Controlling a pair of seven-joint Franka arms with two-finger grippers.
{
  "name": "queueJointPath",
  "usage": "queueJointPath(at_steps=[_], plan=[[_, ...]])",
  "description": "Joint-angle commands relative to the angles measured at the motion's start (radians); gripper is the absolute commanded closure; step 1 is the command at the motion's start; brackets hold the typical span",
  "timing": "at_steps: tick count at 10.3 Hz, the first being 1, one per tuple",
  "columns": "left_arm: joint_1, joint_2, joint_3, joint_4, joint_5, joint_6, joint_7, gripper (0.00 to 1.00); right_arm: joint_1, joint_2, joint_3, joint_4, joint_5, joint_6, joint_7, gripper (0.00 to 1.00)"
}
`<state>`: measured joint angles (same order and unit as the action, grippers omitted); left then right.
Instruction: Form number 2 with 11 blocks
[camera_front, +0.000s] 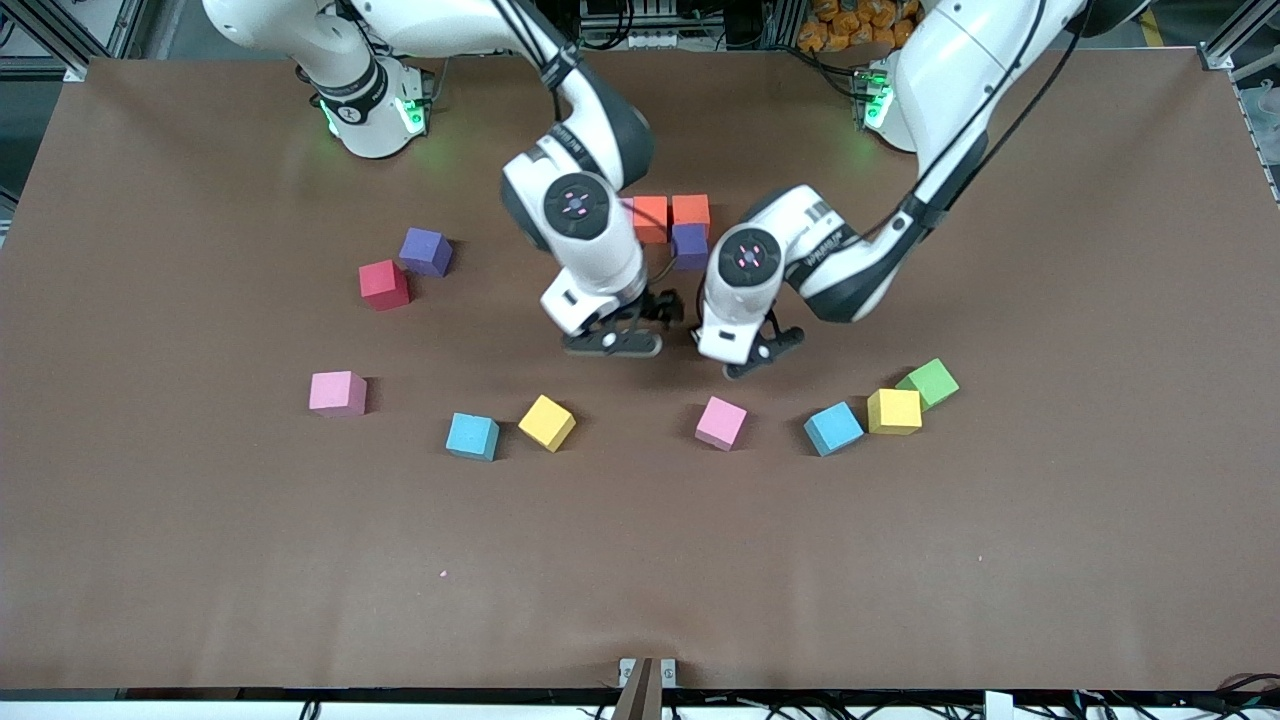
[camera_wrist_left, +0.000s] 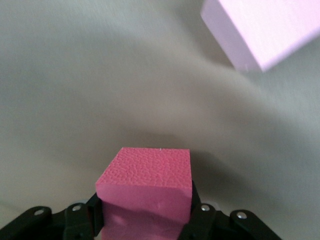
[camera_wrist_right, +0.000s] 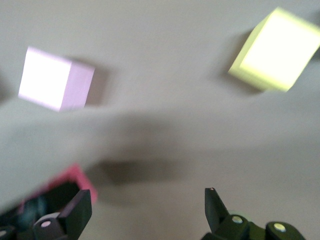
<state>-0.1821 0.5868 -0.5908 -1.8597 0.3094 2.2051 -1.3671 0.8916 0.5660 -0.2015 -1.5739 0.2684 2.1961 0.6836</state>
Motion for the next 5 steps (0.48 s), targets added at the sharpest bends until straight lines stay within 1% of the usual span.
queueJointPath(at_steps=[1,2,3,4,5], plan=[[0.009,-0.038,-0.059,-0.071,0.081,0.013,0.010,0.57,-0.054,-0.018,-0.016,-0.043,-0.011,-0.015,-0.061,0.00],[0.009,-0.038,-0.066,-0.096,0.106,0.043,0.010,0.57,-0.094,-0.018,-0.015,-0.040,-0.011,-0.060,-0.058,0.00],[0.006,-0.038,-0.069,-0.133,0.132,0.103,0.008,0.57,-0.108,-0.017,-0.016,-0.034,-0.012,-0.067,-0.047,0.00],[0.001,-0.036,-0.069,-0.154,0.145,0.151,0.010,0.57,-0.112,-0.006,-0.019,-0.034,-0.012,-0.053,-0.027,0.00],[-0.005,-0.035,-0.070,-0.156,0.151,0.154,0.010,0.57,-0.134,-0.005,-0.019,-0.032,-0.006,-0.018,-0.026,0.00]])
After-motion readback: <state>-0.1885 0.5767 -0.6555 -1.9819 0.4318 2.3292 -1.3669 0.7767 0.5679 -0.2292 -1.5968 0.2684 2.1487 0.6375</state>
